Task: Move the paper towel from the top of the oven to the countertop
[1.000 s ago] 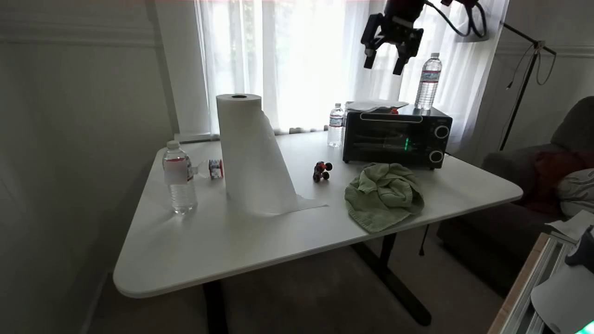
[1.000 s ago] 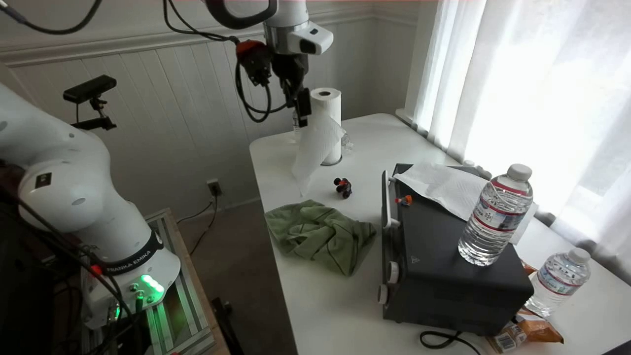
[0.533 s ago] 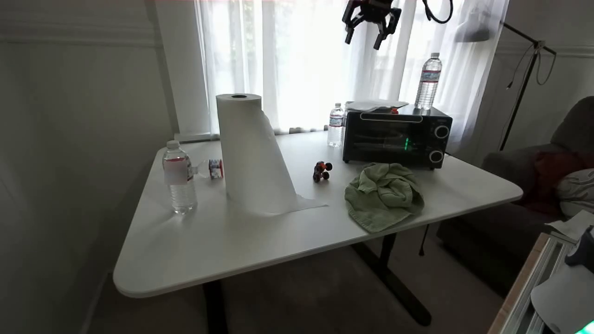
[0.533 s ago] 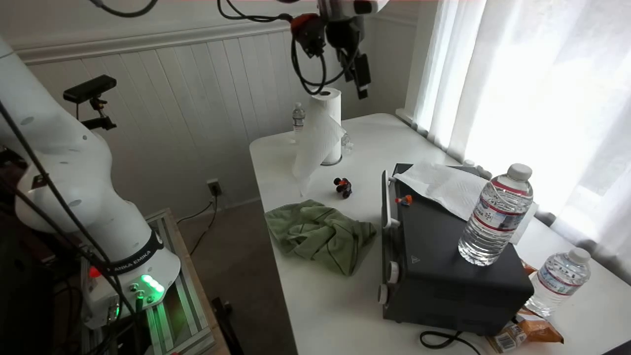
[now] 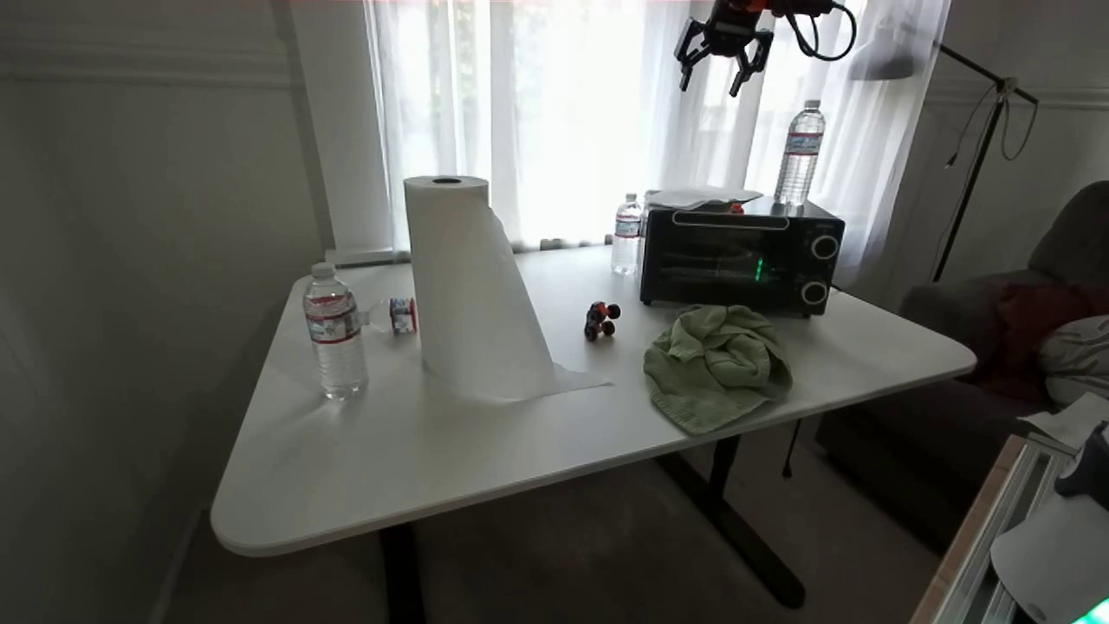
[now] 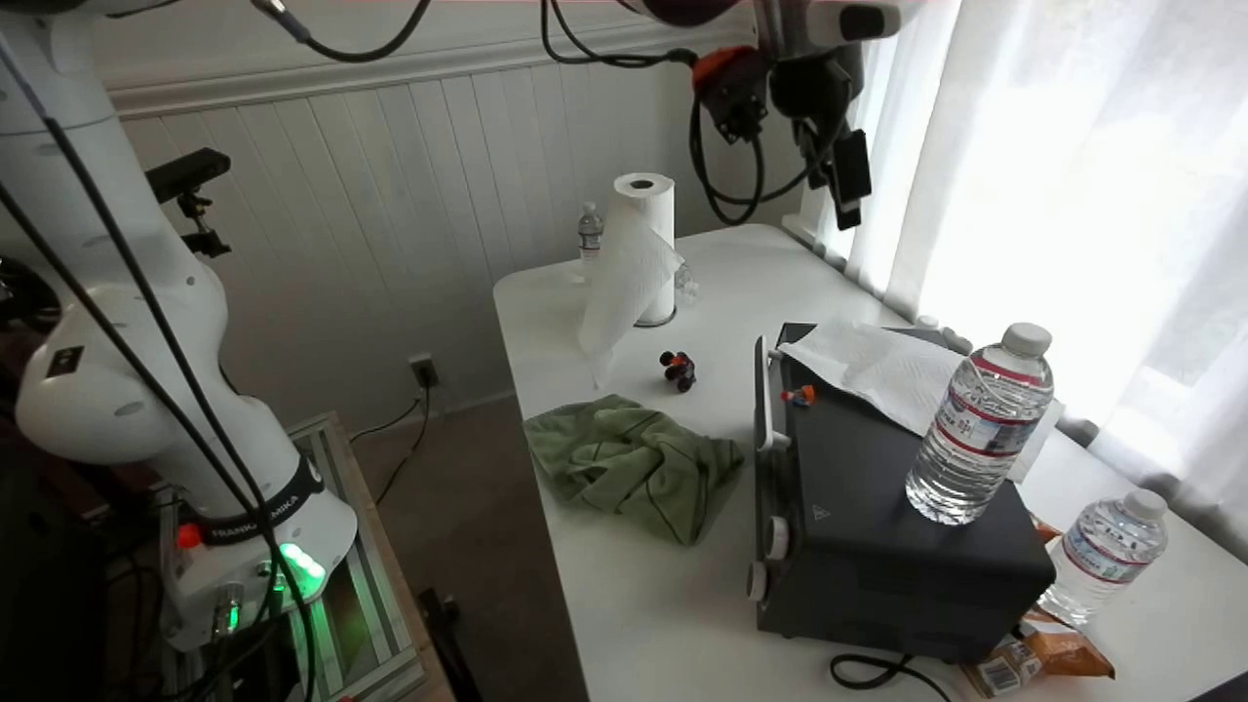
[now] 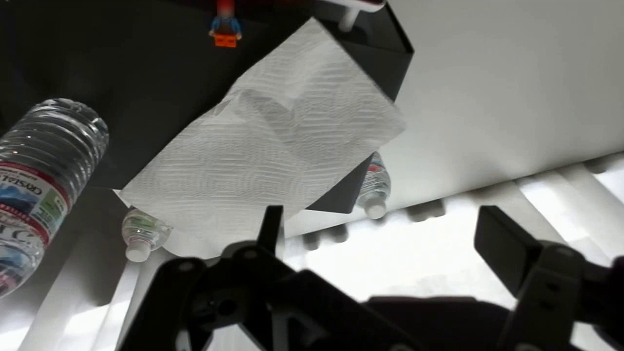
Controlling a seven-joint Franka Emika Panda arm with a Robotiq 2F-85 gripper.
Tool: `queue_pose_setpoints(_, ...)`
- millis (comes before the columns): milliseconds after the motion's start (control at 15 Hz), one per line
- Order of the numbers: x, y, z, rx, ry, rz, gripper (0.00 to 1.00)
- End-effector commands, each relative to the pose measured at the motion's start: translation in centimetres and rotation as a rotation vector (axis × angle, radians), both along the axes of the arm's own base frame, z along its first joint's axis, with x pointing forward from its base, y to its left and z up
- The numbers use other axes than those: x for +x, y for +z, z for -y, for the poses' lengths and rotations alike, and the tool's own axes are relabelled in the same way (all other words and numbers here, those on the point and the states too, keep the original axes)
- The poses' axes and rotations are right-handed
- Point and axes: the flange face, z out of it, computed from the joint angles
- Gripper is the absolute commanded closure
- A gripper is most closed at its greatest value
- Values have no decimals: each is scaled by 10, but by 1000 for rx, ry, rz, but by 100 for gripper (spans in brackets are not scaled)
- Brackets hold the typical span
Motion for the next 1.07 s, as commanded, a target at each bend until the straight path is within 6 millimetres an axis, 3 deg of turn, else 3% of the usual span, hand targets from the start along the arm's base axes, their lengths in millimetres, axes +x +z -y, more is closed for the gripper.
queue_pose_setpoints(0,18,-24,33,14,-30,32,0)
queue_pose_setpoints(67,7,-16,21,2,-25,-2,0)
queue_pose_setpoints(267,16,-33,33,5,-36,6,0)
queue_pose_setpoints(533,18,-29,33,2,-35,13,0)
queue_pose_setpoints(1000,32,-80,91,-109,-179,5,0)
